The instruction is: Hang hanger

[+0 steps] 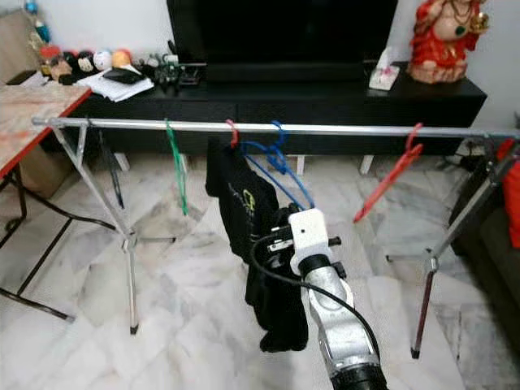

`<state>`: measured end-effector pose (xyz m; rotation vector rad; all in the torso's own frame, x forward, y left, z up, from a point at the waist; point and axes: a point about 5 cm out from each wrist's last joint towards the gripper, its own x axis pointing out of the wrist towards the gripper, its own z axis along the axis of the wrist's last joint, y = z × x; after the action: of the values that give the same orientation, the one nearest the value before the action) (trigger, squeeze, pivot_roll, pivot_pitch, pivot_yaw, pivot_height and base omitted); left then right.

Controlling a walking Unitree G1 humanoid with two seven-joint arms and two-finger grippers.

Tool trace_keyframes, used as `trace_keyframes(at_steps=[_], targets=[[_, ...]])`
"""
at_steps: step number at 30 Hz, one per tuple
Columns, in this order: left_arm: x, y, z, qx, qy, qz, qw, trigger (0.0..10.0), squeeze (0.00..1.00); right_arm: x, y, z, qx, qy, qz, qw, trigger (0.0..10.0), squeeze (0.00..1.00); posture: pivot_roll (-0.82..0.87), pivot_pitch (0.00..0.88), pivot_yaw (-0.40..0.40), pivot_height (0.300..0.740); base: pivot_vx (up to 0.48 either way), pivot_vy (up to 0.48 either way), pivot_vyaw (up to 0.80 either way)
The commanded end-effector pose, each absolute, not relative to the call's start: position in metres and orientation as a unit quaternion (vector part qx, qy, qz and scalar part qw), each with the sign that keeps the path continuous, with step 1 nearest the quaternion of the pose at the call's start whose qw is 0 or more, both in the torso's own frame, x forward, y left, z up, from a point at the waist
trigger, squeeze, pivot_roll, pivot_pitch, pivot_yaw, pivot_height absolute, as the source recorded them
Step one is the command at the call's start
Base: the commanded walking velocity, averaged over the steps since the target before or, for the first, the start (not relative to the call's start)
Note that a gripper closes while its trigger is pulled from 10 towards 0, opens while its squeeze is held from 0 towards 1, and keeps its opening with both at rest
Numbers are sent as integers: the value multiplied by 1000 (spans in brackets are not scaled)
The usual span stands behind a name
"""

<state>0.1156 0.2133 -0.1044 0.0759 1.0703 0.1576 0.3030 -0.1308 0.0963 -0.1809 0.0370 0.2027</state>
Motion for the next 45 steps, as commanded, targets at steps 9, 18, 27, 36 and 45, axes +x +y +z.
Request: trace_keyframes(at_steps=[9,18,27,36,45], targets=[[115,214,-102,52,483,100,868,10000,0,307,-141,92,-95,24,91,991,10000,0,-126,0,66,740,0,-128,0],[196,246,-48,95,269,141,948,10000,0,307,-149,67,-98,74,89,988,10000,0,-112,0,58,740,0,0,0],[236,245,11,104,75,150,980,10000,0,305,-151,40,-98,125,87,984,10000,0,-112,0,60,740,0,0,0],[240,237,40,95,2,140,986,10000,0,303,-160,23,-90,164,65,980,10000,0,-92,0,55,740,0,0,0],[249,227,64,69,-40,134,988,10000,0,302,-159,22,-71,150,58,984,10000,0,-104,0,67,740,0,0,0]])
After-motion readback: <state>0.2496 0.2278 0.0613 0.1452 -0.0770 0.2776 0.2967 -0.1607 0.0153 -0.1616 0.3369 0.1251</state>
